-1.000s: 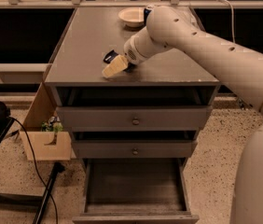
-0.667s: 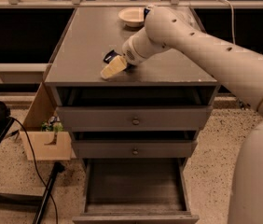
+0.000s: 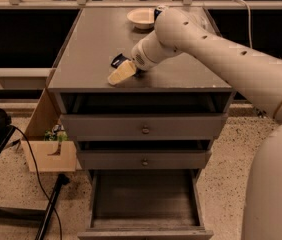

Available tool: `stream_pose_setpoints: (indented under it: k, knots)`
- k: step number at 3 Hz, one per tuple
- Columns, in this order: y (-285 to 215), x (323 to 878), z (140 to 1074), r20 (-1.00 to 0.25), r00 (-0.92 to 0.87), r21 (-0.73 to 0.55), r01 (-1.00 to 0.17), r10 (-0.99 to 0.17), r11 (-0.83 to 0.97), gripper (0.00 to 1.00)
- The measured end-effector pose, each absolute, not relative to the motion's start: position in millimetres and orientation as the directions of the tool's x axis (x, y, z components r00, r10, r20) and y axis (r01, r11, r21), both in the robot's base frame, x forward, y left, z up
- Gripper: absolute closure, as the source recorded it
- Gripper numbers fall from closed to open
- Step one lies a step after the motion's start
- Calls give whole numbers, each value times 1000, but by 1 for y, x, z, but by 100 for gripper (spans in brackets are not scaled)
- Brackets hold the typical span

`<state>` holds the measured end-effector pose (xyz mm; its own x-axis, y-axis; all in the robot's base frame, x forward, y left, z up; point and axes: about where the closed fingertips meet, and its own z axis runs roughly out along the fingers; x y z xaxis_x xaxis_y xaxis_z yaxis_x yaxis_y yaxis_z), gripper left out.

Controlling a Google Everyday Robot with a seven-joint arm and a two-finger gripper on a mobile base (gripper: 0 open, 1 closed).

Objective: Place rxbar blueberry into bottom drawer

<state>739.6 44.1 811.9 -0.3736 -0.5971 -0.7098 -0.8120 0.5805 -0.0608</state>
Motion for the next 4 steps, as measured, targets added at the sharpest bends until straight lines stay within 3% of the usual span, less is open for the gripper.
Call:
stream_pose_setpoints:
  k: [1, 3, 4]
  knots:
    - [44, 740, 810, -707, -378, -60, -811, -598, 582, 30]
    - [44, 740, 820, -706, -378, -60, -811, -598, 583, 63]
    - [43, 740, 824, -706, -379, -59, -810, -599, 583, 71]
